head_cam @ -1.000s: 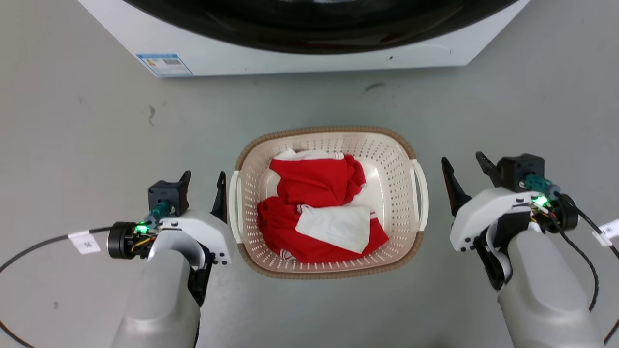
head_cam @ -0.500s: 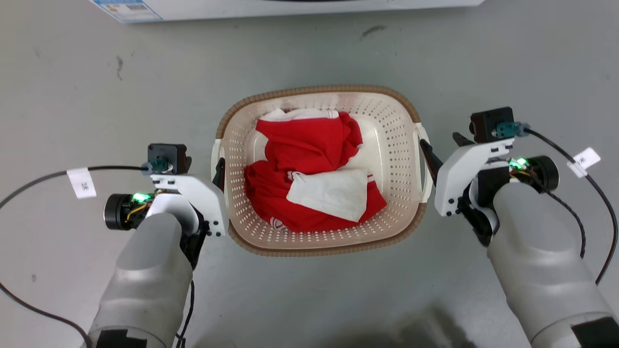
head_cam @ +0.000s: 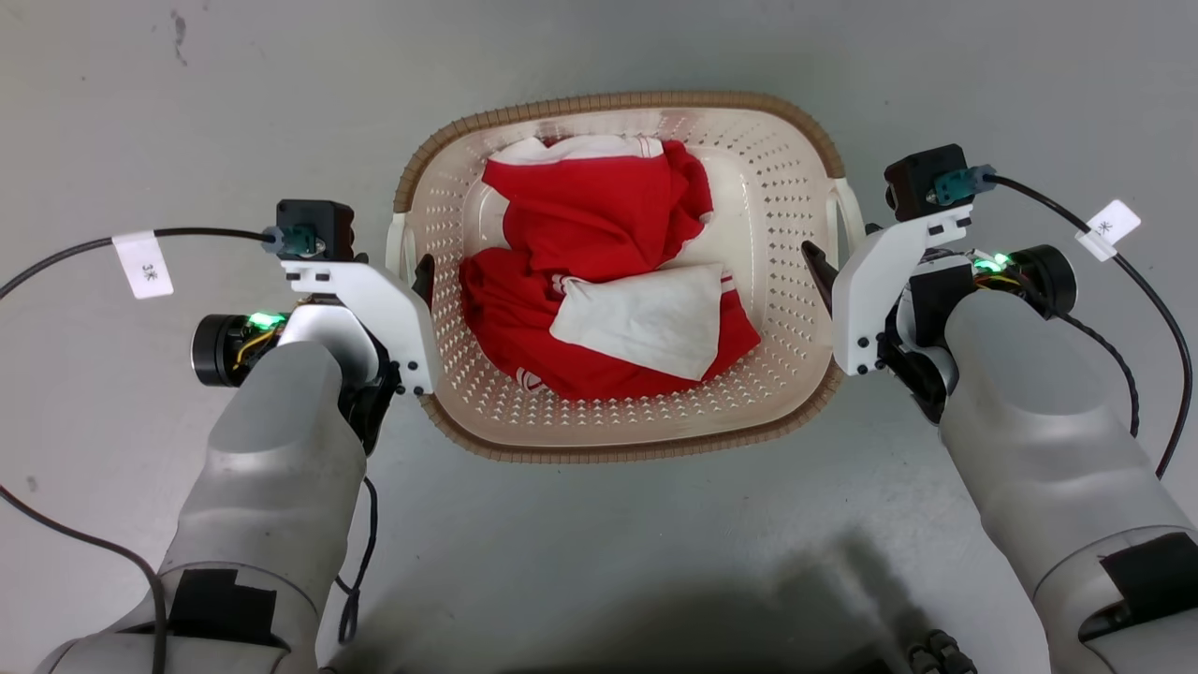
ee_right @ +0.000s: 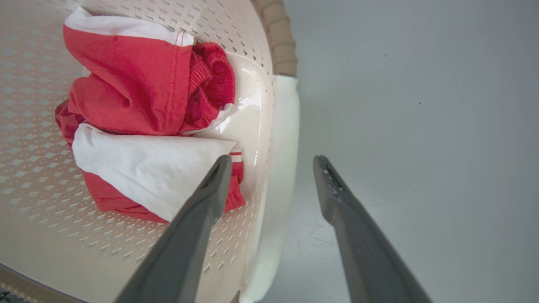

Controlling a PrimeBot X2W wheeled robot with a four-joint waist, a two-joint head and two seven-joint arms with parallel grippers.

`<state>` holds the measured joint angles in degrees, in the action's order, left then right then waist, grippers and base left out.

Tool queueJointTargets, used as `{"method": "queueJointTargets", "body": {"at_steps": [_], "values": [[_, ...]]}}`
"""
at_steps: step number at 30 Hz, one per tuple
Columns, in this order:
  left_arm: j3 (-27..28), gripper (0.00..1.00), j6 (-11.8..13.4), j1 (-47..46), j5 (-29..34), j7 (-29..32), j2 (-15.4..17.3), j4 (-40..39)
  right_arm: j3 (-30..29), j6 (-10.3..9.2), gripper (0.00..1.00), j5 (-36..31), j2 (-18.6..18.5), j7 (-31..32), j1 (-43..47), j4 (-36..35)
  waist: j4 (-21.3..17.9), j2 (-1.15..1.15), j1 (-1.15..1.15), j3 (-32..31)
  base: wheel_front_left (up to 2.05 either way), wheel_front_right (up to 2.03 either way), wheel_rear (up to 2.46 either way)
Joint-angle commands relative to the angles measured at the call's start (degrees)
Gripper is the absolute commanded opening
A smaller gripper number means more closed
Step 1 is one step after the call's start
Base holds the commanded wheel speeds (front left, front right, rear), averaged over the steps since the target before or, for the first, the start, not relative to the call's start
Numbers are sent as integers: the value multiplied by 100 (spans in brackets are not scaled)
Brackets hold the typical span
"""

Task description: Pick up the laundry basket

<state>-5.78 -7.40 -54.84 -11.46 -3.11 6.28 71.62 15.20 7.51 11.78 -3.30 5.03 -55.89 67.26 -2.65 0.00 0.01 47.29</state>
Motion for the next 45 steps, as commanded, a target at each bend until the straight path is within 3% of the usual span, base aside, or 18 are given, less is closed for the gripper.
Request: {"method": "queueJointTargets", "body": {"at_steps": [1, 8, 9, 10, 11, 12, 25, 45], "values": [[-39, 100, -12, -99, -53, 21, 0, 22, 34, -4, 100, 57, 2, 14, -128, 82, 18, 0, -1, 91, 0, 0, 0], [-168, 100, -13, -183, -275, 252, -44, 109, 249, -4, 100, 265, 27, 212, -248, 377, 40, 0, -1, 223, 0, 0, 0], [-179, 78, -13, -180, -332, 291, -60, 116, 275, -4, 100, 307, 30, 233, -251, 394, 43, 0, -1, 235, 0, 0, 0], [-195, 32, -13, -194, -367, 291, -62, 116, 287, -4, 53, 367, 34, 259, -254, 417, 48, 0, -1, 246, 0, 0, 0], [-210, 0, -13, -204, -410, 293, -54, 121, 319, -4, 28, 405, 36, 297, -260, 432, 53, 0, -1, 255, 0, 0, 0], [-225, 0, -14, -201, -450, 329, -57, 128, 350, -3, 0, 467, 38, 306, -270, 436, 57, 0, -1, 262, 0, 0, 0], [-539, 0, -4, -70, -858, 526, -94, 152, 824, -3, 0, 1072, 41, 517, -117, 431, 46, 0, -1, 41, 0, 0, 0], [-996, 0, -7, 433, -1543, 2020, 59, 214, 1583, -1, 0, 2349, -60, 2141, 313, 197, -124, 0, -1, -1766, 0, 0, 0]]}}
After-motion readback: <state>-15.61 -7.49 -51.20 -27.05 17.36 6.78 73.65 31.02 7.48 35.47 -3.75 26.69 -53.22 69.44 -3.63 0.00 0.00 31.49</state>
